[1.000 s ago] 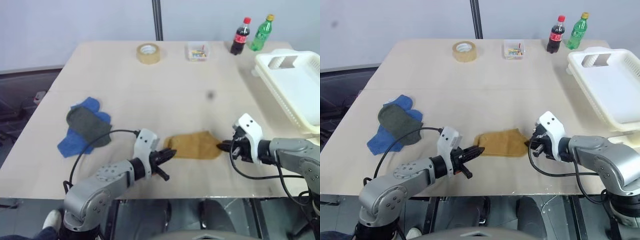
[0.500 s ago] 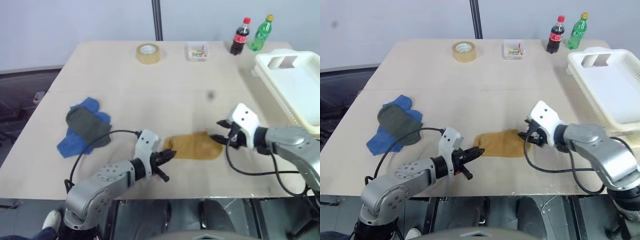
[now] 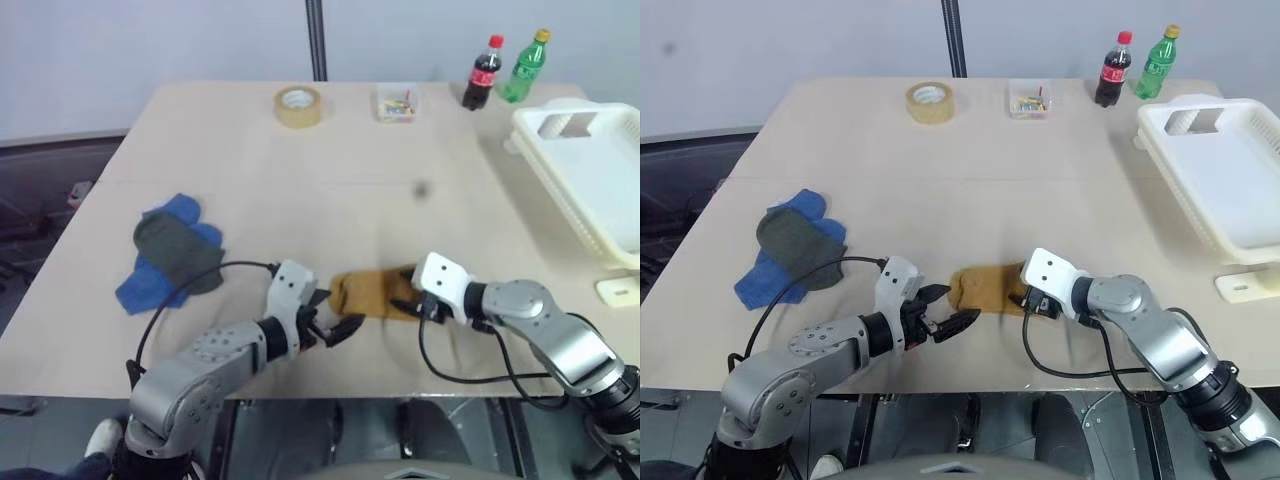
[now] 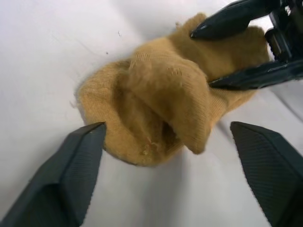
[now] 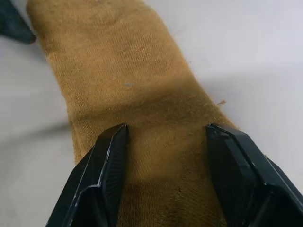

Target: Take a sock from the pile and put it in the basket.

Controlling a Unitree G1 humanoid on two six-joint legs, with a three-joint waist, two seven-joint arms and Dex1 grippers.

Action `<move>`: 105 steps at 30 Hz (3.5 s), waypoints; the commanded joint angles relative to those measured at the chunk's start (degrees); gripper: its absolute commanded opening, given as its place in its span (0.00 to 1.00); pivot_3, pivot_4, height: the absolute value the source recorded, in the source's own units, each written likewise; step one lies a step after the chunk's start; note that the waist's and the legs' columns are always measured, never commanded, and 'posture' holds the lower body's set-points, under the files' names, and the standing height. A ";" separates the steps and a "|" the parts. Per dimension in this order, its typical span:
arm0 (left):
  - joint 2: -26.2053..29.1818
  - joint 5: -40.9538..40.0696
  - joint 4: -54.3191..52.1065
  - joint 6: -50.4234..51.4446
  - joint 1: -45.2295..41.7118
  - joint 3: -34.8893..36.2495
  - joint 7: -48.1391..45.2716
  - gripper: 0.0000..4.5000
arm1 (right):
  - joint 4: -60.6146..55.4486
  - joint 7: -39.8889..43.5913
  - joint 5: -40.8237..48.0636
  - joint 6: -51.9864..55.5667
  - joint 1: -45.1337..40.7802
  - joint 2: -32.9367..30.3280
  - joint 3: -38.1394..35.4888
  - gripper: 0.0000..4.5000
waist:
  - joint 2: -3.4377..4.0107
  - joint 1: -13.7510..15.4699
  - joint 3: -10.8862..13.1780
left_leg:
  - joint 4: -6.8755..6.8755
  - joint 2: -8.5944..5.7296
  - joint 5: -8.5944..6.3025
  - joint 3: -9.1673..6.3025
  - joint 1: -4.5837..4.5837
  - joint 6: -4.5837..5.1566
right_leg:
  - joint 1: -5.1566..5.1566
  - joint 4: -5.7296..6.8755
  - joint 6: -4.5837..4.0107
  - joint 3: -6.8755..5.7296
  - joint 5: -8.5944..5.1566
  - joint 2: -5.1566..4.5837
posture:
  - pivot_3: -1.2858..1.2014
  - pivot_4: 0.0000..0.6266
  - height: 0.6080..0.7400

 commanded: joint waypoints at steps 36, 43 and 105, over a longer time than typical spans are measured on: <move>-12.60 -31.41 33.80 22.78 -18.49 21.96 -6.47 0.99 | -0.06 0.27 -5.69 1.47 2.73 3.27 -2.08 0.61 | -0.06 0.02 -0.05 | -0.33 -0.08 -0.12 -0.26 1.11 0.18 | 1.11 -0.25 0.02 -0.24 -0.03 -0.07 | 0.52 0.24 0.99; -15.91 -35.86 33.54 24.60 -16.83 19.16 -2.05 0.99 | -0.07 0.52 -5.79 1.88 2.16 3.47 -2.06 0.61 | -0.06 0.02 -0.05 | -0.36 -0.09 -0.08 -0.24 1.10 0.10 | 1.11 -0.28 0.02 -0.22 -0.02 -0.09 | 0.52 0.24 0.99; -18.56 -13.04 52.54 10.18 -31.25 -2.92 -26.54 1.00 | -9.02 -11.17 22.75 38.55 8.79 4.89 -25.99 0.98 | -0.21 1.24 0.15 | -0.83 -0.10 -0.01 -0.09 0.69 0.02 | 0.67 -0.55 0.01 -0.11 -0.02 -0.07 | 0.52 0.24 0.99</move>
